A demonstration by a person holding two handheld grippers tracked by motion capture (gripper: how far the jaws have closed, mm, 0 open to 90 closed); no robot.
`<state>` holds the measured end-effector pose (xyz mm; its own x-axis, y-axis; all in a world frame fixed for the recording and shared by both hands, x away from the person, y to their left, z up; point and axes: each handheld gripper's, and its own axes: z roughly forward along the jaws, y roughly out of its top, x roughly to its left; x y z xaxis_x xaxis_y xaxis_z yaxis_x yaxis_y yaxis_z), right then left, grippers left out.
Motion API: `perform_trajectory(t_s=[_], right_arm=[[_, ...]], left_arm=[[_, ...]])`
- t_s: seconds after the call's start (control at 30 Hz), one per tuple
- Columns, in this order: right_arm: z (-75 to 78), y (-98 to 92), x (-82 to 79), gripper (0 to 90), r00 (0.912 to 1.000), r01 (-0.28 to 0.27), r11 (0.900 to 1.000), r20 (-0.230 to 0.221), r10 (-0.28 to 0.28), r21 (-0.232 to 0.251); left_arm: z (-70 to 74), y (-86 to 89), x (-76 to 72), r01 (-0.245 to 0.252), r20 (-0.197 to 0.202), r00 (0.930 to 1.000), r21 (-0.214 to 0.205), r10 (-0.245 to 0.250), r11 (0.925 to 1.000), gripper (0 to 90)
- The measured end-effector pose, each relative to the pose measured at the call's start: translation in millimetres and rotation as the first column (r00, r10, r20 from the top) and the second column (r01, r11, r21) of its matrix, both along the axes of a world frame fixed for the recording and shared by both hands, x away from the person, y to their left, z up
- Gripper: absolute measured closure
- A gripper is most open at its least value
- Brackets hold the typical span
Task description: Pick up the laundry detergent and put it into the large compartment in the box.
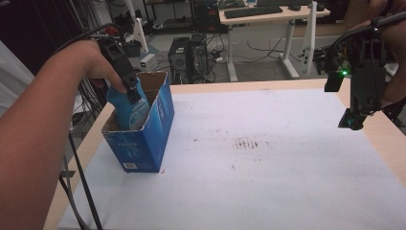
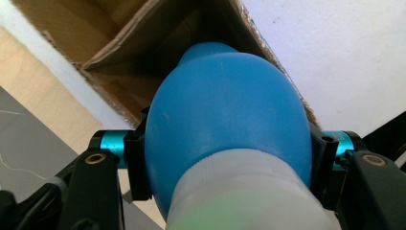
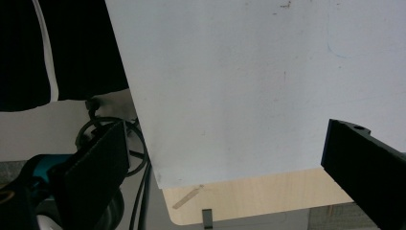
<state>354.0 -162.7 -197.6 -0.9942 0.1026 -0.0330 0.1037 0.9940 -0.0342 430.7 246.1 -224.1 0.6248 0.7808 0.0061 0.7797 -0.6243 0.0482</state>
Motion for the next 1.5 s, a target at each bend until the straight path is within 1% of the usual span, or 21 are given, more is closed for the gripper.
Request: perform_trajectory(t_s=[0.13,0.23,0.27,0.3,0.37,0.43,0.47,0.5,0.53,0.57,0.6,0.67,0.87,0.9,0.97,1.1,1.27,1.4,1.43,1.47,1.5], right_arm=[[0.5,-1.0,-1.1,1.8,1.0,0.0,1.0,0.006,0.0,0.0],[-0.5,-1.6,-2.3,1.8,1.0,0.002,1.0,0.002,-0.002,0.003],[-0.5,-1.8,-2.6,1.8,1.0,0.003,1.0,0.001,-0.003,0.0],[-0.8,-2.0,-2.8,1.8,1.0,0.003,1.0,0.003,-0.003,0.003],[-1.2,-2.0,-3.1,1.8,1.0,0.004,1.0,0.003,-0.004,0.007],[-1.9,-1.9,-3.5,1.8,1.0,0.004,0.9999,0.004,-0.004,0.01],[-1.9,-1.9,-3.5,1.8,1.0,0.004,0.9999,0.004,-0.004,0.01],[-2.2,-1.8,-3.0,1.8,1.0,-0.004,1.0,0.001,0.004,0.009],[-3.1,-1.3,-3.6,1.8,1.0,0.005,0.9999,0.0,-0.005,0.009],[-3.0,-1.0,-3.9,1.8,1.0,0.009,1.0,-0.002,-0.009,0.003],[-3.4,-0.9,-3.5,1.8,1.0,0.004,1.0,-0.001,-0.004,0.005],[-3.4,-0.8,-3.3,1.8,1.0,0.003,1.0,-0.002,-0.003,0.006],[-4.5,-0.7,-2.5,1.8,1.0,0.007,1.0,-0.002,-0.007,0.004],[-4.8,-0.7,-1.8,1.8,1.0,0.0,1.0,-0.003,0.0,0.004],[-5.7,-0.4,-1.9,1.8,1.0,0.007,1.0,-0.005,-0.007,0.002],[-7.4,-0.2,-0.5,1.8,0.9999,0.01,1.0,-0.007,-0.01,-0.002],[-8.2,1.5,0.1,1.8,0.9999,0.003,1.0,-0.01,-0.003,-0.002],[-8.2,1.5,-0.6,1.8,0.9999,0.001,1.0,-0.011,-0.001,-0.002],[-7.5,1.3,-1.0,1.8,1.0,0.005,1.0,-0.009,-0.005,0.001],[-7.5,1.3,-1.0,1.8,1.0,0.005,1.0,-0.009,-0.005,0.001],[-6.9,0.6,-0.8,1.8,1.0,-0.003,1.0,-0.008,0.003,0.002]], left_arm=[[-11.7,-2.8,0.0,0.044,-0.015,0.9989,0.011,-0.043,0.999,37.2],[-20.5,-3.8,0.8,0.094,-0.04,0.9949,0.031,-0.092,0.9951,37.2],[-23.5,-4.1,0.7,0.097,-0.044,0.9944,0.029,-0.096,0.9948,37.2],[-25.9,-4.0,1.6,0.119,-0.054,0.9917,0.034,-0.117,0.9923,37.2],[-31.2,-4.3,1.8,0.137,-0.051,0.9895,0.024,-0.135,0.9903,37.2],[-35.3,-3.9,2.5,0.158,-0.058,0.9861,0.03,-0.156,0.987,37.2],[-35.3,-3.9,2.5,0.158,-0.058,0.9861,0.03,-0.156,0.987,37.2],[-38.0,-4.0,2.5,0.172,-0.057,0.9839,0.033,-0.17,0.9846,37.2],[-41.7,-4.3,2.6,0.196,-0.061,0.9792,0.039,-0.193,0.9798,37.2],[-41.7,-4.3,2.6,0.196,-0.061,0.9792,0.039,-0.193,0.9798,37.2],[-45.8,-4.2,3.0,0.207,-0.071,0.9765,0.044,-0.203,0.9775,37.2],[-50.0,-4.5,3.3,0.224,-0.076,0.9724,0.041,-0.221,0.9737,37.1],[-64.2,-2.3,6.1,0.231,-0.096,0.9694,0.04,-0.226,0.9722,37.1],[-66.4,-1.3,6.5,0.228,-0.094,0.97,0.034,-0.224,0.9731,37.1],[-66.1,1.1,7.5,0.224,-0.082,0.9716,0.009,-0.222,0.9746,37.1],[-67.0,2.4,8.3,0.223,-0.083,0.9716,0.009,-0.222,0.9748,37.0],[-67.4,2.0,9.0,0.234,-0.08,0.969,-0.006,-0.234,0.9722,36.6],[-67.3,2.2,8.8,0.236,-0.08,0.9684,-0.005,-0.236,0.9716,36.3],[-67.0,2.8,8.6,0.227,-0.083,0.9705,-0.006,-0.226,0.974,36.3],[-67.0,2.8,8.6,0.227,-0.083,0.9705,-0.006,-0.226,0.974,36.1],[-66.6,3.4,8.4,0.215,-0.084,0.973,-0.012,-0.215,0.9766,34.9]])
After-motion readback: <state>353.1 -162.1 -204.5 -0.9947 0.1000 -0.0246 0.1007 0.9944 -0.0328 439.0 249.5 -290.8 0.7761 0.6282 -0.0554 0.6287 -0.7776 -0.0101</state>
